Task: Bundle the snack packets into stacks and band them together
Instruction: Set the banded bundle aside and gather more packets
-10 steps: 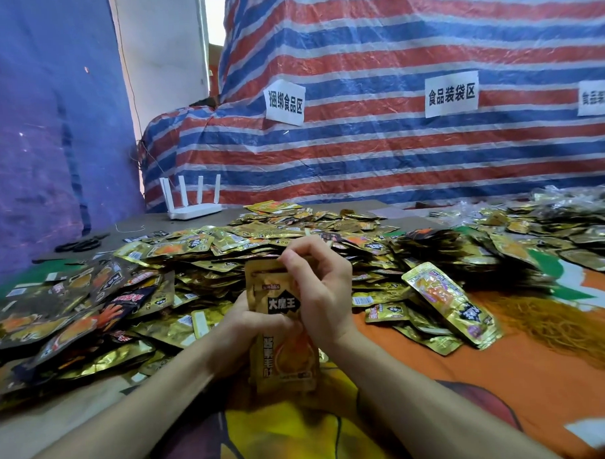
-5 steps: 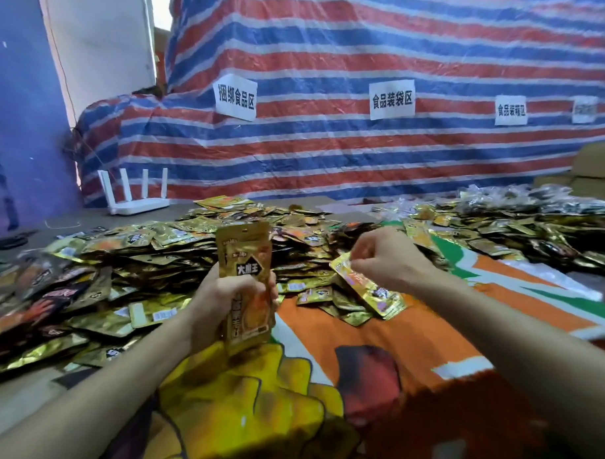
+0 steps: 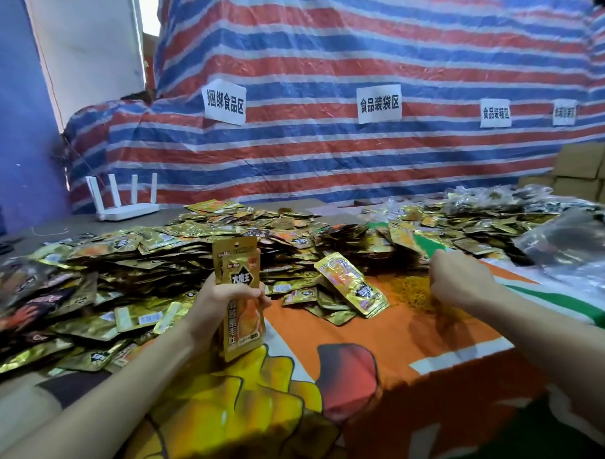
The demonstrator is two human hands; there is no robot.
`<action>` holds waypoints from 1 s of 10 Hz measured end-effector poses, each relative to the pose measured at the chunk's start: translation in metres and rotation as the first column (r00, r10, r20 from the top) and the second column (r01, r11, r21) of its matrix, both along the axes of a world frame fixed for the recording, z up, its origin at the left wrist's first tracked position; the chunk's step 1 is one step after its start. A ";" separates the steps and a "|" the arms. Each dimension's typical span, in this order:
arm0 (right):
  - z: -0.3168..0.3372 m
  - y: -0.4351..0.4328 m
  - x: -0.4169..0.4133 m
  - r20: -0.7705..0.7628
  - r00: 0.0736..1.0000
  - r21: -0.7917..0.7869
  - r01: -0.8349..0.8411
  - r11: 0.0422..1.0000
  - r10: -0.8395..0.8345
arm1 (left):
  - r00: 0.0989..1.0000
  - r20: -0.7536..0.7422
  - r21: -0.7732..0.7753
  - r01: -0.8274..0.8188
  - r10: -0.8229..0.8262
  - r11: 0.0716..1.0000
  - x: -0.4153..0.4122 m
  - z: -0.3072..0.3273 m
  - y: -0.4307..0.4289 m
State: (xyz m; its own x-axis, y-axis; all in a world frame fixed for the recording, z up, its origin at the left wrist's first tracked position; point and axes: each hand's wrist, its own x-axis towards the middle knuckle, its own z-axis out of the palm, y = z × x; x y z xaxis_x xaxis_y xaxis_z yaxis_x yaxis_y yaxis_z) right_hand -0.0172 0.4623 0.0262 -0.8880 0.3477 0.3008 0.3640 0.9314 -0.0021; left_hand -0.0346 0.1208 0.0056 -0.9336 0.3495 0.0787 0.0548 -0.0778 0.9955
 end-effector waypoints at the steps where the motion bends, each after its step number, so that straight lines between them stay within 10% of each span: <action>1: 0.008 -0.003 -0.001 -0.021 0.999 -0.023 0.043 0.999 -0.044 | 0.996 0.018 -0.040 -0.086 0.087 0.995 -0.009 -0.002 -0.010; 6: 0.037 -0.032 -0.026 -0.062 0.998 -0.095 0.017 0.995 -0.023 | 0.995 -0.028 0.031 -0.095 0.096 0.995 -0.024 0.002 -0.042; 7: 0.042 -0.057 -0.032 -0.209 0.965 -0.176 -0.196 0.965 0.158 | 0.995 0.004 0.052 -0.100 0.100 0.994 -0.027 -0.001 -0.045; 10: 0.018 -0.211 -0.060 -0.589 0.615 -0.633 -0.754 0.173 0.524 | 0.981 0.190 0.283 -0.102 0.048 0.954 -0.044 -0.013 -0.068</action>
